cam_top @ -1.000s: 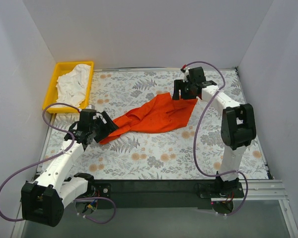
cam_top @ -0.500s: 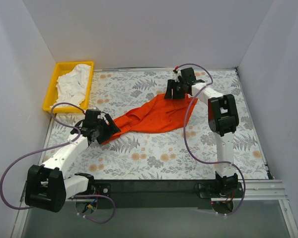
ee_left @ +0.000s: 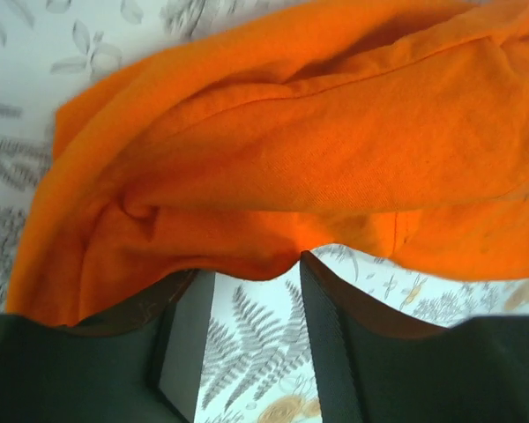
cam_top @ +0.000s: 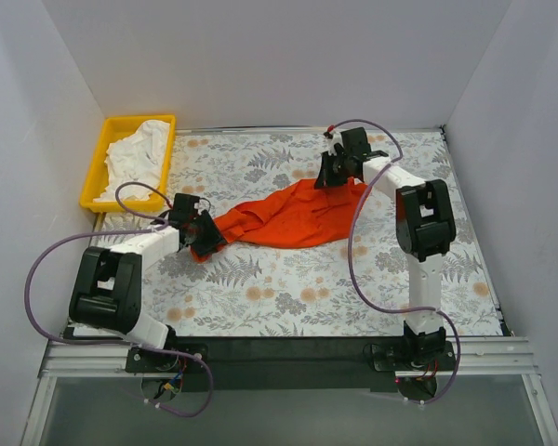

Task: Fold and stack the t-shirts
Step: Flatten the tshirt out

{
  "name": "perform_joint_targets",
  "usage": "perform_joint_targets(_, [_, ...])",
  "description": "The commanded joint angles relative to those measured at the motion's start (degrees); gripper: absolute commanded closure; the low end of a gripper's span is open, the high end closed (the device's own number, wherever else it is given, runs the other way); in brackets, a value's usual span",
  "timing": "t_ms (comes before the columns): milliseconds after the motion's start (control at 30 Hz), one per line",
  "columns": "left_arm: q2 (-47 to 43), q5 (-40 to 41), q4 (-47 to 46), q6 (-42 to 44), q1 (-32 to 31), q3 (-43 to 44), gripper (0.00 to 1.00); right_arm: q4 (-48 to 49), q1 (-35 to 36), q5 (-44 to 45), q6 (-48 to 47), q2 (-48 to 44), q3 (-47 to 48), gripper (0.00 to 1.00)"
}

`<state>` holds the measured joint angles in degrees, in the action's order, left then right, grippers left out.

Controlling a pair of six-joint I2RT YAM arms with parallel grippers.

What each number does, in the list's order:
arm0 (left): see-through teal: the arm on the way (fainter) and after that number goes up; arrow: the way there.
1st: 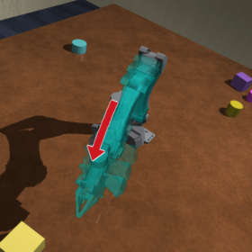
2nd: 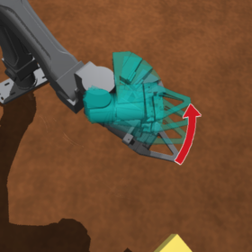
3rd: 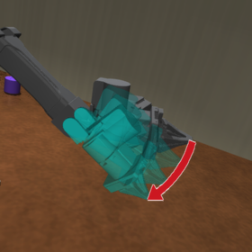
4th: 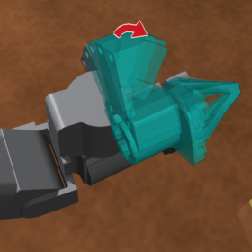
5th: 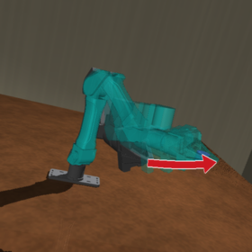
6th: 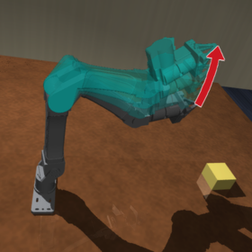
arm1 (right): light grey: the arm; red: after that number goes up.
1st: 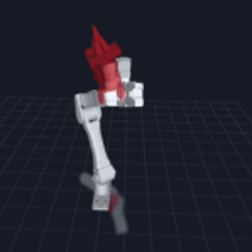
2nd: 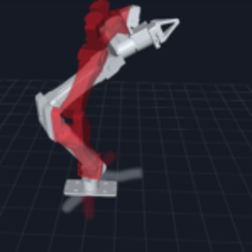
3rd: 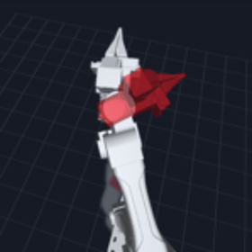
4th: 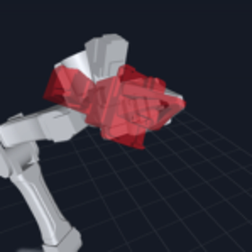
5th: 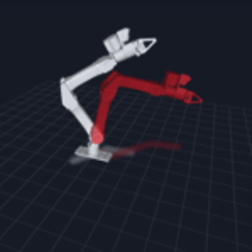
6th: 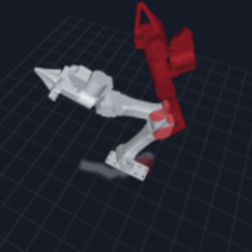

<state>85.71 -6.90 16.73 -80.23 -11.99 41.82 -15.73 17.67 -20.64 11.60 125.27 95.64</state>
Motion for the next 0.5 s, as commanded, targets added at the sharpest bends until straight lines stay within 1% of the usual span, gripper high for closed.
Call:
perform_joint_targets(0, [4.7,0.8,-2.9,1.5,0.8,4.6,0.61,1.2,1.7,-3.9,-2.6,-10.4,-4.6,0.99])
perform_joint_targets(33, [5.9,0.7,-3.2,1.9,1.2,5.5,0.62,1.2,2.4,-4.3,-3.0,-14.1,-6.6,0.99])
perform_joint_targets(100, [9.5,0.7,-3.7,2.4,1.6,9.0,0.63,1.2,5.3,-5.3,-4.6,-17.9,-10.3,0.99])
perform_joint_targets(133, [10.9,0.7,-3.8,2.9,2.0,10.5,0.63,1.0,6.7,-5.6,-5.1,-21.7,-14.4,0.99])
perform_joint_targets(167, [12.1,0.5,-3.7,3.1,2.2,11.8,0.63,0.7,10.1,-6.5,-5.9,-23.6,-16.3,0.99])
perform_joint_targets(233, [16.1,-0.7,-3.7,3.5,3.1,16.1,0.64,0.1,14.3,-6.7,-8.2,-28.5,-22.2,0.99])
perform_joint_targets(267, [17.5,-1.2,-3.7,3.8,3.3,17.4,0.64,0.0,18.9,-6.5,-8.7,-29.8,-24.6,0.99])
perform_joint_targets(333, [20.5,-2.8,-3.5,4.2,3.7,21.9,0.63,-0.1,24.1,-5.8,-9.0,-32.8,-28.0,0.99])
perform_joint_targets(367, [21.1,-3.3,-3.2,4.4,3.7,23.4,0.63,-0.2,29.0,-4.5,-9.0,-33.3,-30.9,0.99])
perform_joint_targets(433, [21.4,-4.3,-2.1,4.6,3.7,25.9,0.62,-1.1,33.5,-3.5,-8.9,-33.6,-32.6,0.99])
perform_joint_targets(467, [20.6,-5.1,-2.1,4.6,3.7,26.1,0.61,-1.7,36.9,-2.3,-9.0,-33.3,-33.1,0.99])
